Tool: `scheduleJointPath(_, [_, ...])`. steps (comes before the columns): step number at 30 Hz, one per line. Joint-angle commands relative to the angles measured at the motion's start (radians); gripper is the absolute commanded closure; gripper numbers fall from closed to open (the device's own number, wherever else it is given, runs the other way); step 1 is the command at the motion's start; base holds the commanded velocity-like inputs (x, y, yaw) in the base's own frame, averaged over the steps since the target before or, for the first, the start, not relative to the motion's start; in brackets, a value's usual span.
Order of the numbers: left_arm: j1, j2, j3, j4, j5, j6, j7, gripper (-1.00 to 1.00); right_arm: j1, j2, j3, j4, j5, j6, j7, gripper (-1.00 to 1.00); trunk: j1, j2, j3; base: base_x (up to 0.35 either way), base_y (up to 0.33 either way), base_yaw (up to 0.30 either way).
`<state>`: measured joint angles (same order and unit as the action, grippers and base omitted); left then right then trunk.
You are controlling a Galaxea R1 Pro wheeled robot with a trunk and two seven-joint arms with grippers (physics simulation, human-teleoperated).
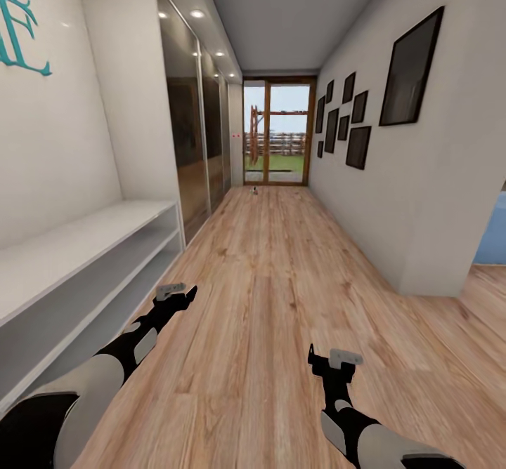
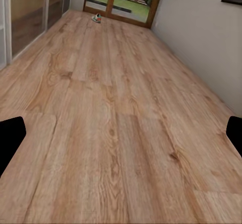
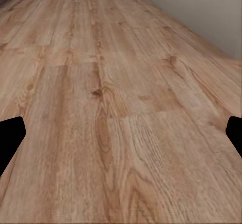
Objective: Pick up the two gym shoes and the two sandals from the corridor floor and place them onto the hallstand (shoe rack) in the corridor, making sure they are on the rack and not on the floor. Arrange them so the two gym shoes are next to each other and the two sandals are next to each other.
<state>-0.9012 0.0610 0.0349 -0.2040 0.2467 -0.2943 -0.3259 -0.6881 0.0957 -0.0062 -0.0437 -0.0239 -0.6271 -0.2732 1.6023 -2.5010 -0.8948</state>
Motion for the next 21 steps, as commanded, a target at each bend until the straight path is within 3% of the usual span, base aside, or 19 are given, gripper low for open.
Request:
scheduleJointPath(1, [-0.001, 0.000, 0.003, 0.001, 0.006, 0.000, -0.008, -1.00, -0.001, 0.000, 0.000, 0.001, -0.002, -0.003, -0.001, -1.00, 0.000, 0.000, -0.001, 0.346, 0.000, 0.000])
scheduleJointPath(21, [-0.001, 0.000, 0.003, 0.001, 0.006, 0.000, -0.009, -1.00, 0.000, 0.001, 0.000, 0.001, -0.002, -0.003, -0.001, -1.00, 0.000, 0.000, -0.001, 0.346, 0.000, 0.000])
